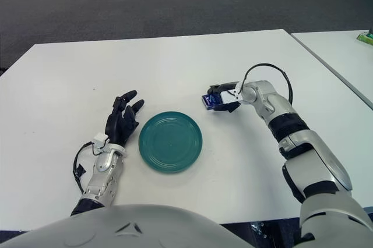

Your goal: Put the gum into the plate.

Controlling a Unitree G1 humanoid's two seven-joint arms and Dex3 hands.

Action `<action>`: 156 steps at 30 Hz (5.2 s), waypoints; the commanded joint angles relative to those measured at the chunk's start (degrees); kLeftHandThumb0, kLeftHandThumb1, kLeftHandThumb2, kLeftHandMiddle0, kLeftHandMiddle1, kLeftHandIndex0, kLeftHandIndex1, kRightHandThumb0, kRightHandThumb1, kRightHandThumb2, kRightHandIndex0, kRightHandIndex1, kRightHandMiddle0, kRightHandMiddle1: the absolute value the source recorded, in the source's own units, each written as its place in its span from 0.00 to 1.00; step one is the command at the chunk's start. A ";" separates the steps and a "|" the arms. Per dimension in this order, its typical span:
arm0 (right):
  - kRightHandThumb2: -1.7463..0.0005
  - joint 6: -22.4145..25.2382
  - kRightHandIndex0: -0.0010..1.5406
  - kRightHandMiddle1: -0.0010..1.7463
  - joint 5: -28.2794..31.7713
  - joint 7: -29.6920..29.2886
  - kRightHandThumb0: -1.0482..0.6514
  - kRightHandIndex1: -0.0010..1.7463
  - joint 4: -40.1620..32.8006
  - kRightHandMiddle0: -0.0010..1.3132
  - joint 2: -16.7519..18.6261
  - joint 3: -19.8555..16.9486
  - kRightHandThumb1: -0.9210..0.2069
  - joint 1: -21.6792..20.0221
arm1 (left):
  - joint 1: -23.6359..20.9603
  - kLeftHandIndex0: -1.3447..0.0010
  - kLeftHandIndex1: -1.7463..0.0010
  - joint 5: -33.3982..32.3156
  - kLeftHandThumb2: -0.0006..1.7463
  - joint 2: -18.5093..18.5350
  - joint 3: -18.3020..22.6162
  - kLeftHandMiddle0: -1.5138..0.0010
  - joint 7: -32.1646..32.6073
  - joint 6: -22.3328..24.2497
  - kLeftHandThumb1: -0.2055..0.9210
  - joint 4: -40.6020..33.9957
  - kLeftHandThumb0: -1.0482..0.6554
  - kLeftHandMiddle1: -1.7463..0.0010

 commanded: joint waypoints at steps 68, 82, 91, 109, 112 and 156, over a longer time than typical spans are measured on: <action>0.53 2.51 0.50 1.00 -18.52 -57.76 0.34 1.00 37.97 0.47 17.17 18.85 0.00 4.07 | 0.75 0.86 0.38 -1.59 0.47 -5.15 1.04 0.75 -1.55 -2.43 1.00 1.56 0.08 0.64; 0.54 2.31 0.54 1.00 -15.30 -61.21 0.35 1.00 36.06 0.44 15.28 14.55 0.00 -0.41 | 0.43 0.86 0.38 -2.50 0.47 -4.65 1.84 0.75 -2.18 -2.09 1.00 2.06 0.09 0.64; 0.56 -3.15 0.63 1.00 -11.08 -58.23 0.35 1.00 30.72 0.50 12.80 9.23 0.00 -7.69 | 1.29 0.87 0.38 -1.93 0.47 -4.17 2.01 0.75 -2.36 -1.81 1.00 1.23 0.08 0.64; 0.57 4.86 0.64 1.00 -3.82 -35.31 0.37 1.00 -15.26 0.53 7.53 -3.67 0.00 4.05 | 2.42 0.86 0.38 -1.72 0.50 -4.14 2.40 0.73 -2.00 -1.36 1.00 0.02 0.08 0.65; 0.57 5.27 0.64 1.00 -4.21 -33.82 0.37 1.00 -18.48 0.53 7.77 -3.93 0.00 5.99 | 2.36 0.85 0.38 -1.44 0.50 -4.05 2.46 0.73 -1.99 -1.68 1.00 0.37 0.08 0.64; 0.53 0.49 0.53 1.00 -8.64 3.23 0.32 1.00 -55.98 0.44 5.46 -1.54 0.00 16.94 | 1.88 0.83 0.36 0.64 0.51 -4.88 3.06 0.75 1.17 -1.78 1.00 0.65 0.08 0.70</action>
